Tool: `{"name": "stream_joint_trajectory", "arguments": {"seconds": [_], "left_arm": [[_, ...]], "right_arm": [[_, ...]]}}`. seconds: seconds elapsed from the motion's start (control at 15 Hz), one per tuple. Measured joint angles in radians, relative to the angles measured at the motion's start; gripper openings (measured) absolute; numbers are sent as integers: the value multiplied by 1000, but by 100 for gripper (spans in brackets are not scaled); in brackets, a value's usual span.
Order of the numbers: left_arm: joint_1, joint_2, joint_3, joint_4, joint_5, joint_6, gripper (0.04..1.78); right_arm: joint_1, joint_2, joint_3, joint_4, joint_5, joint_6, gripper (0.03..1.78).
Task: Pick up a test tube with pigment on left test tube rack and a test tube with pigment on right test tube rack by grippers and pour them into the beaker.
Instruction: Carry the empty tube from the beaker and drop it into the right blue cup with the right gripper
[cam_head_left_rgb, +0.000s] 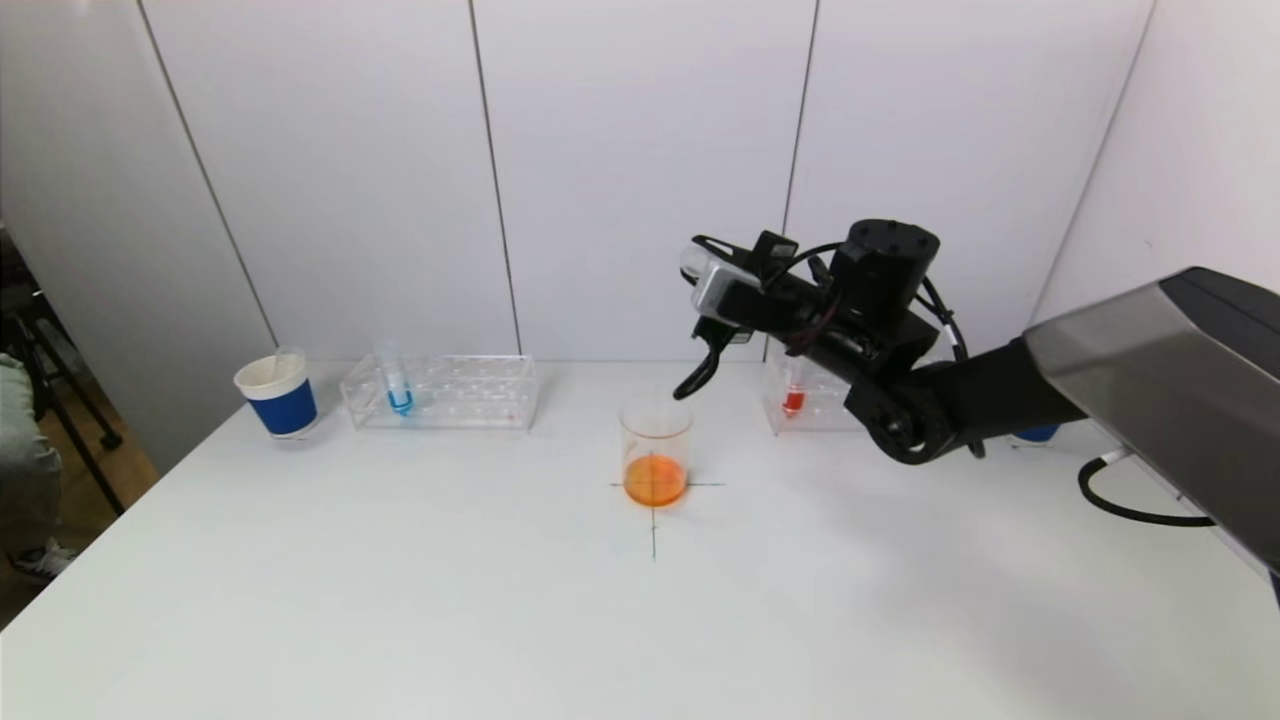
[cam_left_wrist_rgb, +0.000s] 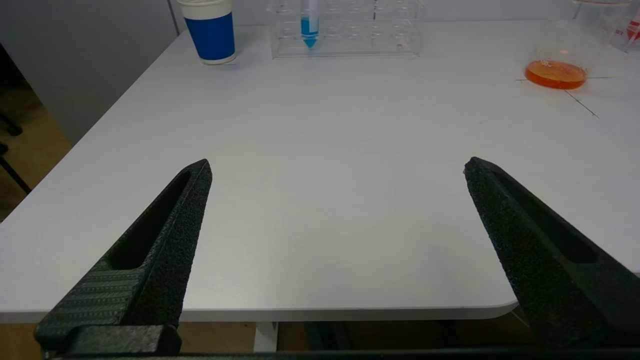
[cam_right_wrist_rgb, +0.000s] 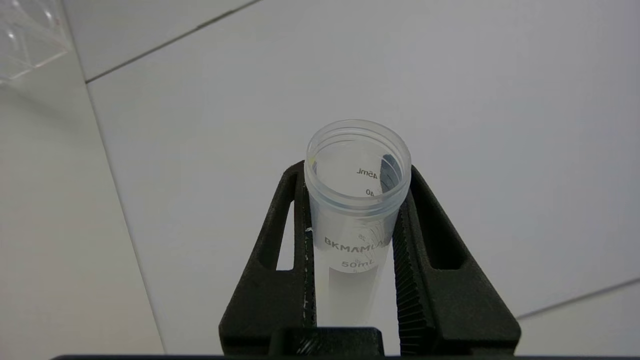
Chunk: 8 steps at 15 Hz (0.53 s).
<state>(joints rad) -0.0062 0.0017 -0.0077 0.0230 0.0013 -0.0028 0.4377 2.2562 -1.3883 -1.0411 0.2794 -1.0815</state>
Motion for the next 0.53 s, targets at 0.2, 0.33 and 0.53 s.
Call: {"name": "stream_joint_trajectory", "arguments": {"seconds": [0.2, 0.33, 0.53], "left_arm": [[0, 0, 0, 0, 0, 0, 176], [0, 0, 0, 0, 0, 0, 176], [0, 0, 0, 0, 0, 0, 176]], "right_arm": [[6, -68, 1, 121, -110, 124, 50], [10, -132, -3, 253, -169, 219, 50], [0, -216, -24, 376, -214, 379, 50]]}}
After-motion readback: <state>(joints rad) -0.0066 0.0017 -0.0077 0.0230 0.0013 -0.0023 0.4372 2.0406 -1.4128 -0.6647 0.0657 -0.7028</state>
